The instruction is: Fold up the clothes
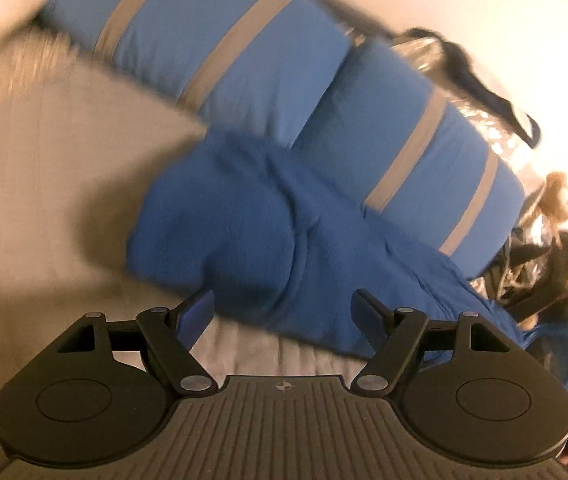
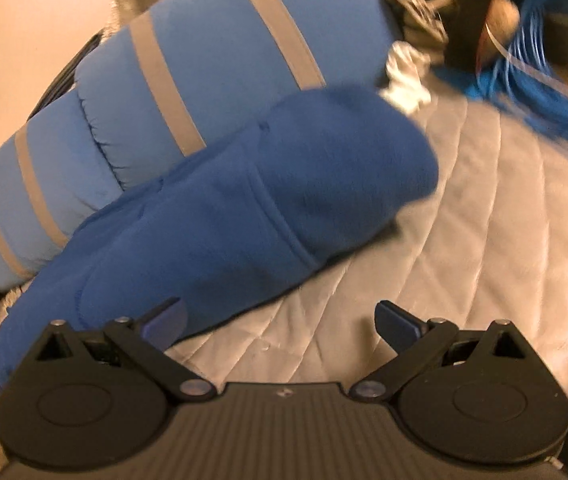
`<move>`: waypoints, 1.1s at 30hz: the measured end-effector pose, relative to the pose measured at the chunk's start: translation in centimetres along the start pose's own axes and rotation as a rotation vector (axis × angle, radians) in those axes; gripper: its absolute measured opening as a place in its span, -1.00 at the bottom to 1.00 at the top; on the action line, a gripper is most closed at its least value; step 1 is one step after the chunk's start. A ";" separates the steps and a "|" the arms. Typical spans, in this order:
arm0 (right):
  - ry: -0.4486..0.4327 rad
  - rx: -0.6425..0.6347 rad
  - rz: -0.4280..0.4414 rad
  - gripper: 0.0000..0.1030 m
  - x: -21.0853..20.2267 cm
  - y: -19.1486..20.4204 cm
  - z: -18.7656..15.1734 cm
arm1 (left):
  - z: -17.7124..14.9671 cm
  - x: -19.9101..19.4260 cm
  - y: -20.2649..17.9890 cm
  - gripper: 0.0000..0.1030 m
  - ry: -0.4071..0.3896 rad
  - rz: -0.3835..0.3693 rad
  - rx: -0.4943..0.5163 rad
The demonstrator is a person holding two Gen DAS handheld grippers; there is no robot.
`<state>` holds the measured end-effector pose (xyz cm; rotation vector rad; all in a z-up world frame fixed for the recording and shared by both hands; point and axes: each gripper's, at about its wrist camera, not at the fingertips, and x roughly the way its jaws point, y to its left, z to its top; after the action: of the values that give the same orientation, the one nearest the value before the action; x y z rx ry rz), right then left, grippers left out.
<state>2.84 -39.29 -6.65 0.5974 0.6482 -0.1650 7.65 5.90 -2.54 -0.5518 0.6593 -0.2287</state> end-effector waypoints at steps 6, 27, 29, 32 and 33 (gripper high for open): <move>-0.006 0.094 0.062 1.00 0.2 -1.2 0.4 | -0.3 2.5 2.8 0.41 0.083 -0.037 -0.247; -0.094 0.662 0.278 1.00 3.5 -7.0 3.2 | 0.3 5.8 8.5 0.50 -0.019 -0.260 -0.819; -0.103 0.657 0.260 1.00 4.1 -6.8 3.8 | 0.7 6.4 8.9 0.50 -0.021 -0.267 -0.857; -0.116 0.628 0.231 1.00 5.0 -6.4 4.8 | 1.0 7.1 9.3 0.50 -0.018 -0.282 -0.879; -0.116 0.623 0.228 1.00 5.3 -6.3 5.0 | 1.1 7.2 9.4 0.50 -0.016 -0.293 -0.885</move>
<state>7.62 -47.08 -9.65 1.2462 0.4039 -0.1869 14.17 11.53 -10.75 -1.5036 0.6457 -0.1978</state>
